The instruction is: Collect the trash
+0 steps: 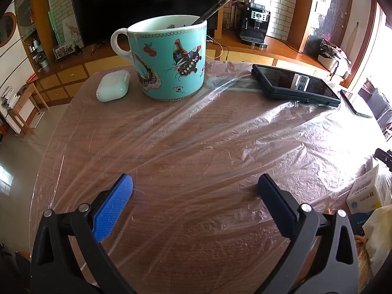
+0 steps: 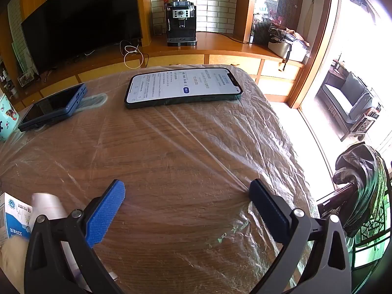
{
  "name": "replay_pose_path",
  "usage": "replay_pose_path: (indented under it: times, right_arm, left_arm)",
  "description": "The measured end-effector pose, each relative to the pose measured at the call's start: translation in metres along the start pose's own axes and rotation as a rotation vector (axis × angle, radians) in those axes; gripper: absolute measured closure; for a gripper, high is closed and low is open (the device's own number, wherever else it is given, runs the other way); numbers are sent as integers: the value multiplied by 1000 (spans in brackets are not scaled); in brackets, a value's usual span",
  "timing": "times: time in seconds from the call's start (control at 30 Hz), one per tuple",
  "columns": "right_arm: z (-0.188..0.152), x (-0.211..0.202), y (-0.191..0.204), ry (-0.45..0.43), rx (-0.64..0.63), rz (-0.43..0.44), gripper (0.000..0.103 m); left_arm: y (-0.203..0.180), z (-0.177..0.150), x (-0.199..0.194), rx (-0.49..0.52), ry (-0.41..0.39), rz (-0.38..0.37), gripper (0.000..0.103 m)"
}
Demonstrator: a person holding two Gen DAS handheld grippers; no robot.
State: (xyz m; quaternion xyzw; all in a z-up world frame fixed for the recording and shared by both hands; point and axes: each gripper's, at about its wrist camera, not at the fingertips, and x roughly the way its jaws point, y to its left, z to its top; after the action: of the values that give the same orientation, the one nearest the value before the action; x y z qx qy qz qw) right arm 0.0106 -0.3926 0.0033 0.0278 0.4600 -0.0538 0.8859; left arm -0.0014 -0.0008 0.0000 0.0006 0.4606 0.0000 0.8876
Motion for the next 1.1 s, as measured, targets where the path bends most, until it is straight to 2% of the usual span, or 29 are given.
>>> replay_pose_path:
  times: [1.1]
  right_arm:
    - [0, 0, 0, 0, 0, 0, 4]
  left_arm:
    - [0, 0, 0, 0, 2, -1, 1]
